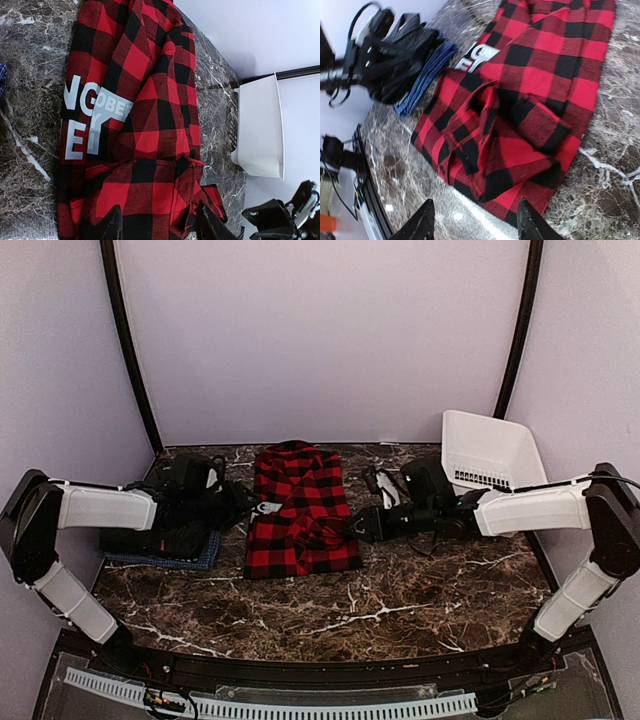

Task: Fold and stack the long sleeve shirts
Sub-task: Fold the rectangle-folded shirt at the center of the board.

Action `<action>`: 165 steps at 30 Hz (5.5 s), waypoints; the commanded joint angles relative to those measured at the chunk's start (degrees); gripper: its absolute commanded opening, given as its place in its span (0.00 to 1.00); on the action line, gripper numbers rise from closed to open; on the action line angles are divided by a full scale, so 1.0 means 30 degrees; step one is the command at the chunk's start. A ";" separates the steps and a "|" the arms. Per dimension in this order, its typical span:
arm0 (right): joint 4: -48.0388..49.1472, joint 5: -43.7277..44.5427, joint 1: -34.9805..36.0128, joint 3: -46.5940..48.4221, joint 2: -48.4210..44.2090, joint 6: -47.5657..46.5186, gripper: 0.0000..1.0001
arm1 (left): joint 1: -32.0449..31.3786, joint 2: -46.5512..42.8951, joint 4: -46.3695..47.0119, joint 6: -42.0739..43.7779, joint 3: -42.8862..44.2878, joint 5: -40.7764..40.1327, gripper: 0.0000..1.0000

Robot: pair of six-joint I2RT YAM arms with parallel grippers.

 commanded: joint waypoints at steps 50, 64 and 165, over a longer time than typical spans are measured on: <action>-0.3110 0.3319 -0.1390 1.0674 0.8388 0.0705 0.21 | 0.0065 0.5260 -0.4903 0.6081 0.5980 -0.2909 0.00; -0.1490 0.1392 0.1100 0.5282 0.5544 0.1648 0.19 | 0.0094 0.4877 -0.4906 0.6148 0.6153 -0.2577 0.00; -0.5869 0.0630 -0.0175 1.7297 1.5178 -0.0831 0.30 | 0.0822 0.8671 -0.9192 0.7061 0.9358 -0.6109 0.11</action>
